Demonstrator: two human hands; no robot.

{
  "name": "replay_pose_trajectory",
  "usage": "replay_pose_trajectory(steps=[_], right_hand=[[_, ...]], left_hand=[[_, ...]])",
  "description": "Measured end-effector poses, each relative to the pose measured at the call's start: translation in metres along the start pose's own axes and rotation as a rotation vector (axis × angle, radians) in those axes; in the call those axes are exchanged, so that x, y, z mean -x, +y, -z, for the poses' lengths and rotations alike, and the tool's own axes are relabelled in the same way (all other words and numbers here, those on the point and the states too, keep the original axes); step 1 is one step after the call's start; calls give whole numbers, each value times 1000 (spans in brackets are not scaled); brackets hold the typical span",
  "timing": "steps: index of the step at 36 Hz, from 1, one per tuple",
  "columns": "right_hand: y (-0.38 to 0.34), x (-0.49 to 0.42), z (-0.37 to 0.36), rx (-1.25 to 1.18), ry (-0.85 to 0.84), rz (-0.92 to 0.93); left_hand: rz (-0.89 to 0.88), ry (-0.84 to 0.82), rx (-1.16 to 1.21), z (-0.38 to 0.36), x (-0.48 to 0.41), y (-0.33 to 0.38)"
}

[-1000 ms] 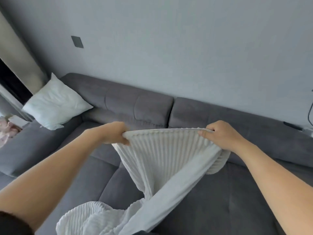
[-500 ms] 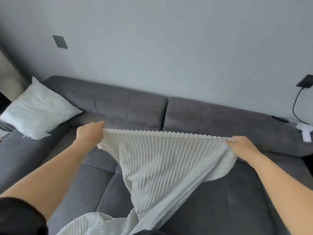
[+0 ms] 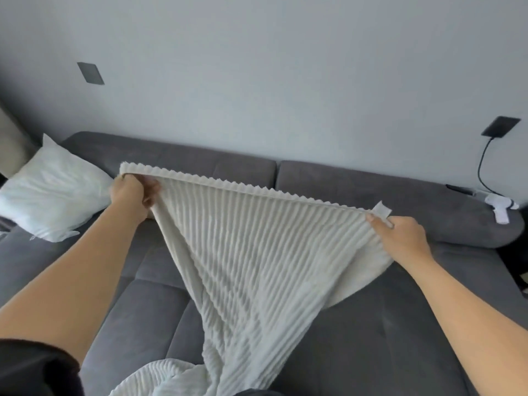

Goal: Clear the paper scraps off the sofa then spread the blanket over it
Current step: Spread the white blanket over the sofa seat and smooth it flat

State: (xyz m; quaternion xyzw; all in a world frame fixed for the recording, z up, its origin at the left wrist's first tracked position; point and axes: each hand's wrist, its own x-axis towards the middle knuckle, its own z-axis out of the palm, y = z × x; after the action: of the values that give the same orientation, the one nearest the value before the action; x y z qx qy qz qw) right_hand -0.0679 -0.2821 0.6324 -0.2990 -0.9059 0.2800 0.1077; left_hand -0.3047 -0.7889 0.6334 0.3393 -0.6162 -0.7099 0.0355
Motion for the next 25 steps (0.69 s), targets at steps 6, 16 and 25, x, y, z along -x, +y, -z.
replay_pose_trajectory(steps=[6,16,25], right_hand=[[29,25,0,51,-2,-40],[73,45,13,-25,-86,12],[143,83,0,-4,-188,-64]], left_hand=[[-159,52,34,-4,6,4],[-431,116,-59,19,16,-15],[-473,-36,-80,-40,39,-27]])
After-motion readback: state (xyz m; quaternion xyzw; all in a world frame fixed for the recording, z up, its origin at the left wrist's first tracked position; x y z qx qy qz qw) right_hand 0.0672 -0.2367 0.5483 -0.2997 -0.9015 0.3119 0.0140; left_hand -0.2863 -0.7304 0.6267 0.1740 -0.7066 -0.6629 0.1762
